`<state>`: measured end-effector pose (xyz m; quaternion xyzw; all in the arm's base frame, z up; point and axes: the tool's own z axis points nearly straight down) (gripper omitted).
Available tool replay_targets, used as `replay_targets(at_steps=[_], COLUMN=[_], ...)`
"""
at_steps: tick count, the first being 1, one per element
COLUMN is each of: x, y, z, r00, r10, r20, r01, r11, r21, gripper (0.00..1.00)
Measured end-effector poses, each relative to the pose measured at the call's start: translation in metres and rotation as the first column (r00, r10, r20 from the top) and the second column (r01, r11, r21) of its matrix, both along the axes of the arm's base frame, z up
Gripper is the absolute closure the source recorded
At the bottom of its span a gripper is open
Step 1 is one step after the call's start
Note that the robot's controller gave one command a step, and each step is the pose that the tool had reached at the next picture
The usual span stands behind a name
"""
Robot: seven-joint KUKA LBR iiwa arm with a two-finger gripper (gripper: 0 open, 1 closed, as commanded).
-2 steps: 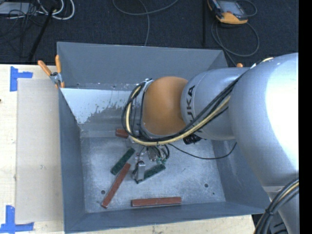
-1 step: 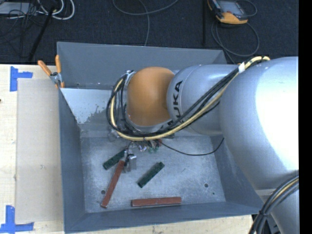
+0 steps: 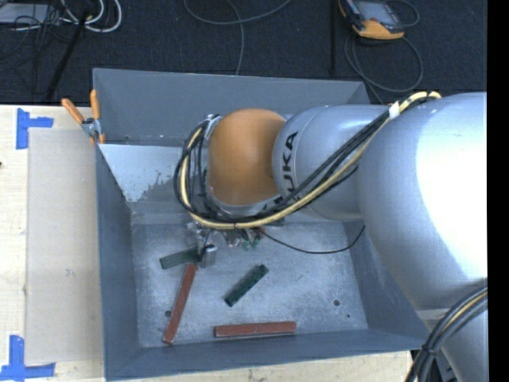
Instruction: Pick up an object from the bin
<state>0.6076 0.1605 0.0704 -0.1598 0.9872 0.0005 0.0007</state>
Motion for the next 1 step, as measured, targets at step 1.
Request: replay_targets(at_steps=[1], x=[0.0144], y=[0.0716], z=[0.1688], r00=[0.893], r10=[0.451], r20=[0.008], r01=[-0.451], r11=[0.893], r21=[-0.001], gripper=[1.00])
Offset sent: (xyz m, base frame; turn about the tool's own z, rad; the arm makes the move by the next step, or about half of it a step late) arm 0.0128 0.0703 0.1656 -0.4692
